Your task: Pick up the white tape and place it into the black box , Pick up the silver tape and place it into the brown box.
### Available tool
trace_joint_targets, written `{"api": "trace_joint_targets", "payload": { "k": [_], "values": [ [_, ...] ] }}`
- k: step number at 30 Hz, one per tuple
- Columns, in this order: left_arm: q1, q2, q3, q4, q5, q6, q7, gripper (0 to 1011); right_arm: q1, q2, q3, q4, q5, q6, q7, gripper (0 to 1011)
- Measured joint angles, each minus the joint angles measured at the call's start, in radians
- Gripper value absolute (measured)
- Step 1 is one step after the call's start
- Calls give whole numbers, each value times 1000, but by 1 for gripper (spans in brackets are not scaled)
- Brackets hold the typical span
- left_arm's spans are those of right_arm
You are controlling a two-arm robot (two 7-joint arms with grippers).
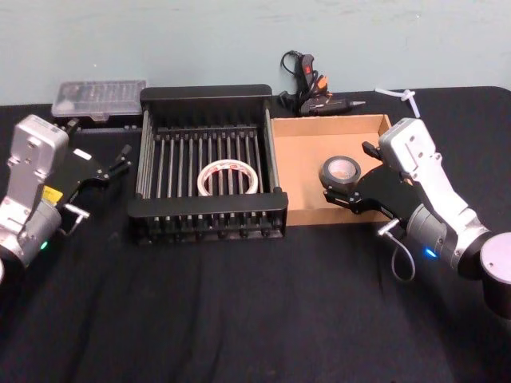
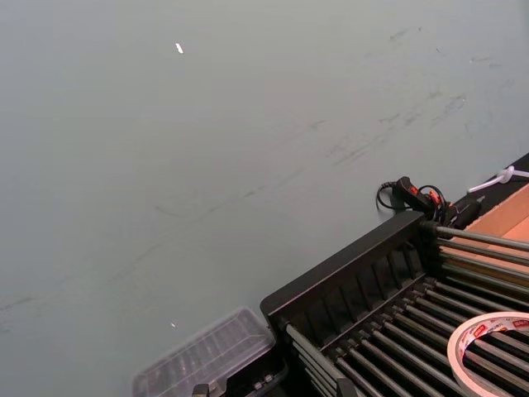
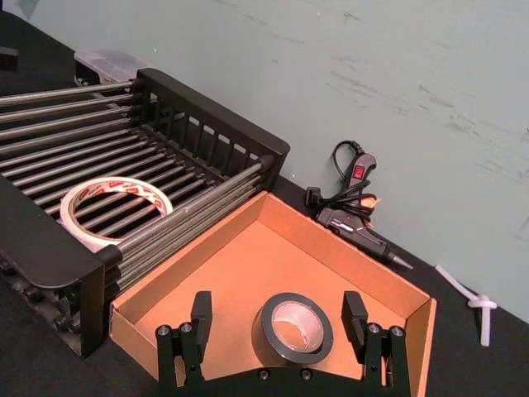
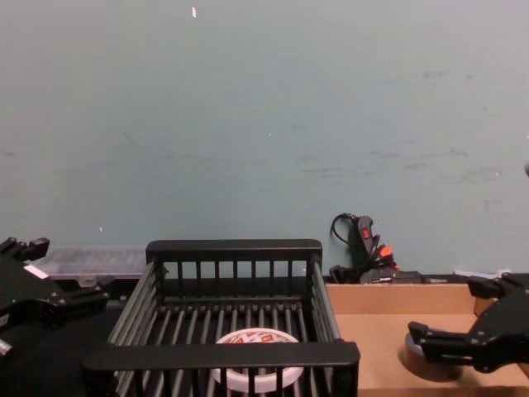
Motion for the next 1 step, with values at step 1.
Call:
{"api": "trace_joint_targets", "payload": {
  "k": [1],
  "values": [
    [0, 0, 0, 0, 0, 0, 0, 1001, 0, 0, 0, 0, 0, 0, 0, 1002]
  ]
}}
